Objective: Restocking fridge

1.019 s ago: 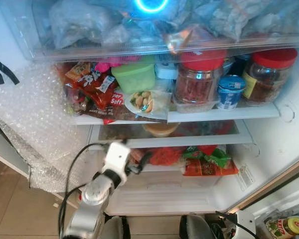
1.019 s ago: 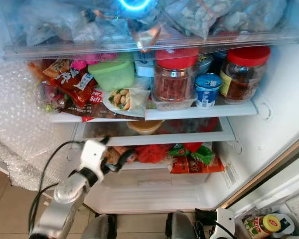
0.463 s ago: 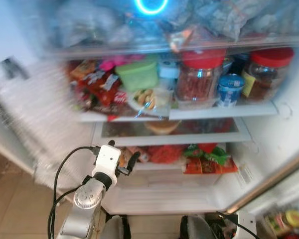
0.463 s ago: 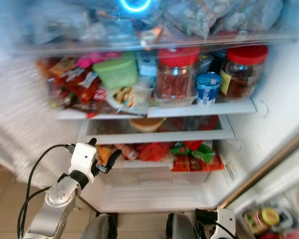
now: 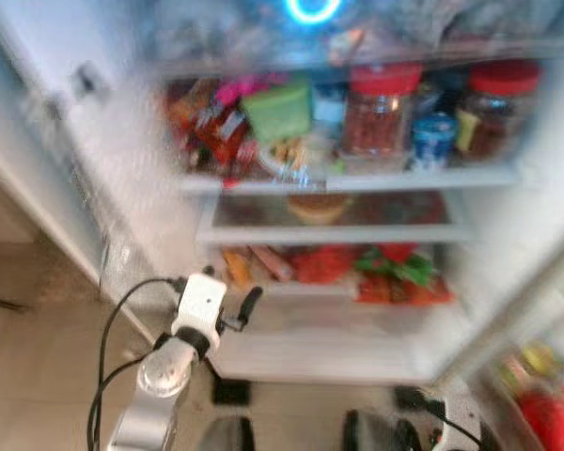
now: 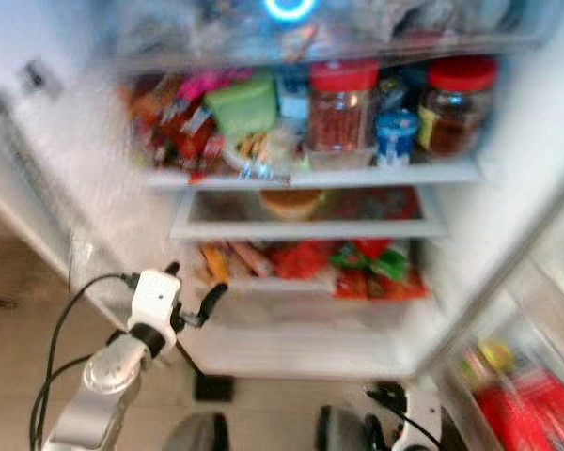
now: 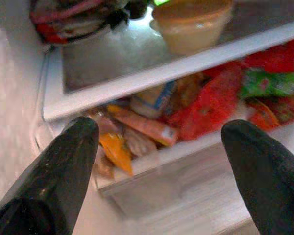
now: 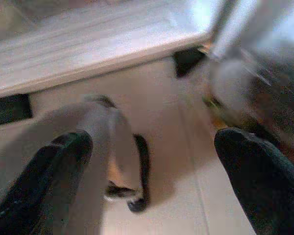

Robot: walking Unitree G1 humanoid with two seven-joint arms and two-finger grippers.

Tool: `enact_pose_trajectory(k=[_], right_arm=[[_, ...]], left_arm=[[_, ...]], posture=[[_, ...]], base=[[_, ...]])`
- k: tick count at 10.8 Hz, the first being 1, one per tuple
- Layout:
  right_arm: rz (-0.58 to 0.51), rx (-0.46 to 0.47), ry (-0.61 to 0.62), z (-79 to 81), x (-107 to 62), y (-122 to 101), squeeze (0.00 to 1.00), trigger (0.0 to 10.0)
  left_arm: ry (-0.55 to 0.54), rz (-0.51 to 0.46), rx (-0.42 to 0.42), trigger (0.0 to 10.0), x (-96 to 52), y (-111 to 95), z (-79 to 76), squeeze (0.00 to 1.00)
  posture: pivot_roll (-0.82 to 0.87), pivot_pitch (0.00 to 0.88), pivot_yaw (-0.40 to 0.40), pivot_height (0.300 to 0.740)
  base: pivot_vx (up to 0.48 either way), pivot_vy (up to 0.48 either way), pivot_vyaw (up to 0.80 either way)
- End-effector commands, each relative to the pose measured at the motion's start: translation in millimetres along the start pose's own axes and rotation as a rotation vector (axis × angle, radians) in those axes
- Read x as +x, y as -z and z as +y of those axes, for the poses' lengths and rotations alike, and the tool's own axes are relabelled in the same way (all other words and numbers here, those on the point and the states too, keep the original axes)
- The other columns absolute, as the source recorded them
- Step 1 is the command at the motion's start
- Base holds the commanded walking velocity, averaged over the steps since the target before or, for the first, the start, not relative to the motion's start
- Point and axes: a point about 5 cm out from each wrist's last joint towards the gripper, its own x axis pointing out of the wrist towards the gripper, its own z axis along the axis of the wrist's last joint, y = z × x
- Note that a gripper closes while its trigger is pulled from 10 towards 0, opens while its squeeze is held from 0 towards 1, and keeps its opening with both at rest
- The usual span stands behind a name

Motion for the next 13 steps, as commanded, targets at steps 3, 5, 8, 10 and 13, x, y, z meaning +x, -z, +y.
enact_pose_trajectory(k=[3, 5, 8, 10, 13], right_arm=[[0.03, 0.011, -0.001, 0.1, -1.0, 7, 0.0, 10.0], [0.031, 0.005, -0.004, 0.3, -0.8, 7, 0.0, 10.0], [0.031, 0.007, -0.005, 0.6, -0.8, 7, 0.0, 10.0], [0.033, 0.011, -0.005, 0.4, -1.2, 9, 0.0, 10.0], [0.025, 0.02, 0.0, 0.1, -1.5, 9, 0.0, 10.0]], left_arm=[[-0.337, 0.202, -0.164, 10.0, -22.5, 46, 54.4, 0.0], [-0.413, 0.452, -0.232, 10.0, -45.7, 104, 73.9, 0.0], [-0.409, 0.772, -0.255, 10.0, -85.8, 159, 59.2, 0.0], [-0.4, 0.882, -0.272, 10.0, -102.7, 176, 41.8, 0.0], [-0.404, 0.916, -0.278, 10.0, -109.1, 182, 36.0, 0.0]], posture=[[0.02, 0.093, 0.057, 0.636], [0.03, 0.094, 0.05, 0.636], [0.02, 0.102, 0.049, 0.636], [0.01, 0.111, 0.05, 0.636], [0.01, 0.117, 0.05, 0.636]], base=[[-0.207, 0.0, 0.0], [0.0, 0.0, 0.0], [0.0, 0.0, 0.0], [0.0, 0.172, 0.0], [0.0, 0.347, 0.0]])
